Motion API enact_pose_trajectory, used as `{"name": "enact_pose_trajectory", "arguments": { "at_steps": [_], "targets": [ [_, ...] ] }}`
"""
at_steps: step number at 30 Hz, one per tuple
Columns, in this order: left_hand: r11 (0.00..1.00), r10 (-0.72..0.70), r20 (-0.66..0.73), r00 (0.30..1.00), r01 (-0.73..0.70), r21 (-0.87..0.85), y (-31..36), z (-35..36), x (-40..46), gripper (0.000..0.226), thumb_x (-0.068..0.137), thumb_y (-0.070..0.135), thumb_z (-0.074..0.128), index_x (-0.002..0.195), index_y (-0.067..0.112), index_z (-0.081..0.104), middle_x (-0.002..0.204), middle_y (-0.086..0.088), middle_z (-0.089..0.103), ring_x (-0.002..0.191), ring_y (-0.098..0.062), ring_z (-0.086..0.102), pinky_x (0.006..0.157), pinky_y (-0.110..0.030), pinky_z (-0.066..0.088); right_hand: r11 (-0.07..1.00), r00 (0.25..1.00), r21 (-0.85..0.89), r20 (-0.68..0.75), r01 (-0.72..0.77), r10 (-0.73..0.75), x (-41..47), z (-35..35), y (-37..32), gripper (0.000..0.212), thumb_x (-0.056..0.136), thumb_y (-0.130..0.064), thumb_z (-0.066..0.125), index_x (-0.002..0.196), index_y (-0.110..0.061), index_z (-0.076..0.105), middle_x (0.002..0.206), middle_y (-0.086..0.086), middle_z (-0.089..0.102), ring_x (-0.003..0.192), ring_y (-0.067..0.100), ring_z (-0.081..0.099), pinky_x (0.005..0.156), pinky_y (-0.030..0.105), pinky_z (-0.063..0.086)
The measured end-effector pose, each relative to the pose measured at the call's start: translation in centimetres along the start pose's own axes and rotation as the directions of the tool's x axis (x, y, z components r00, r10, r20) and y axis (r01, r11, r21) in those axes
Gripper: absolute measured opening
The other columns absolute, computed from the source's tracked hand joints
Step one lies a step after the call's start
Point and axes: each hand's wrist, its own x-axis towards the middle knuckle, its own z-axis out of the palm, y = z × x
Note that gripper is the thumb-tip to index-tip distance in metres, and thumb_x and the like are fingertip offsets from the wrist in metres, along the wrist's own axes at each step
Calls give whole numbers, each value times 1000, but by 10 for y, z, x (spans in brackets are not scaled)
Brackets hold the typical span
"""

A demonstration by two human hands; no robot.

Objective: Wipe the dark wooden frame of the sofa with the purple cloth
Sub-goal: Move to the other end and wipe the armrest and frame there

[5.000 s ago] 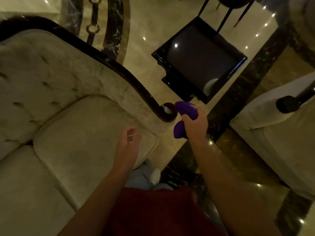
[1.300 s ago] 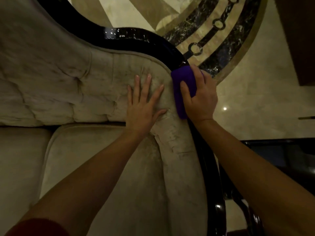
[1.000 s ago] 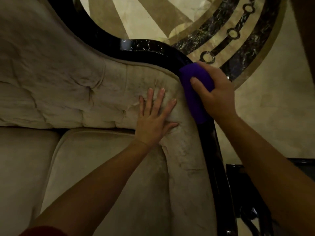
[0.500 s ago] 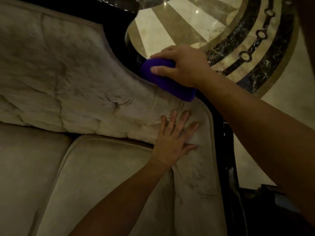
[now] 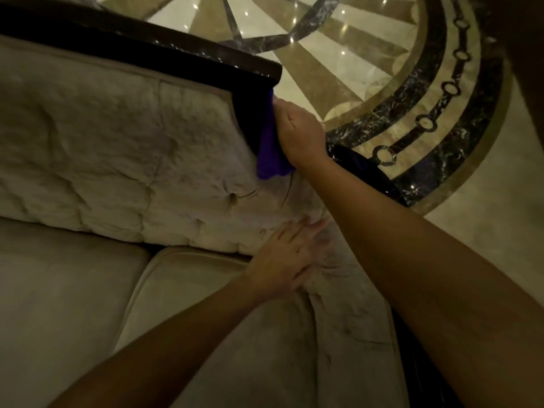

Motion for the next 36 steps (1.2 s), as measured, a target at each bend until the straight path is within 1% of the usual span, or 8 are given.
{"name": "enact_pose_trajectory", "arguments": {
  "at_steps": [3, 10, 16, 21, 28, 31, 33, 36],
  "targets": [
    [1000, 11, -59, 998, -11, -3, -4, -59, -7, 50, 99, 26, 60, 146, 17, 45, 161, -14, 38, 144, -37, 43, 107, -56, 42, 994, 999, -105, 26, 33, -30, -4, -4, 1, 53, 109, -46, 23, 97, -15, 64, 101, 10, 68, 95, 32, 62, 72, 39, 39],
    [925, 91, -268, 959, 18, 380, -45, -204, 44, 49, 95, 27, 62, 140, 9, 55, 156, -26, 43, 148, -44, 33, 118, -62, 30, 953, 996, -292, 42, 84, -75, -16, -8, -1, 46, 112, -41, 27, 124, -18, 65, 125, 9, 66, 112, 32, 60, 94, 50, 48],
    [783, -88, -300, 950, 252, 569, -108, -247, 93, 61, 100, 42, 49, 152, 11, 45, 160, -21, 39, 150, -41, 34, 121, -60, 22, 965, 998, -256, -15, 59, -65, -13, -6, 7, 48, 111, -43, 31, 121, -17, 70, 122, 8, 68, 108, 32, 61, 88, 43, 44],
    [733, -86, -350, 933, 297, 612, -135, -227, 87, 56, 93, 45, 49, 139, 13, 51, 130, -18, 58, 121, -38, 48, 109, -51, 30, 947, 964, -322, -250, 0, -85, -22, 13, 10, 47, 107, -44, 34, 104, -16, 72, 104, 4, 71, 95, 28, 62, 82, 40, 44],
    [736, -32, -399, 916, 292, 611, -144, -224, 91, 59, 89, 43, 53, 138, 10, 56, 125, -23, 62, 119, -33, 39, 105, -49, 28, 981, 972, 147, -180, -128, 154, -13, 11, -19, 41, 101, -40, 35, 86, -16, 66, 94, 2, 66, 92, 25, 58, 80, 39, 39],
    [739, -18, -397, 918, 280, 613, -146, -222, 93, 59, 88, 42, 53, 137, 10, 57, 124, -23, 63, 119, -33, 39, 104, -50, 28, 595, 918, 748, 50, -295, 392, 0, -5, -43, 38, 106, -36, 43, 81, -21, 66, 86, 0, 68, 87, 21, 62, 79, 39, 46],
    [740, -17, -393, 919, 276, 614, -146, -223, 93, 58, 89, 43, 52, 138, 12, 54, 125, -24, 62, 120, -34, 41, 104, -49, 28, 371, 914, 908, 29, -193, 406, 12, -13, -57, 37, 100, -46, 49, 79, -29, 73, 79, -6, 69, 81, 14, 64, 79, 36, 50],
    [743, -28, -381, 924, 274, 611, -147, -225, 93, 57, 89, 44, 52, 138, 14, 48, 127, -24, 61, 119, -37, 45, 105, -49, 28, 510, 893, 859, -194, -45, 406, 15, -1, -71, 41, 97, -54, 44, 69, -40, 70, 67, -20, 63, 68, 1, 58, 70, 24, 50]
  ]
}}
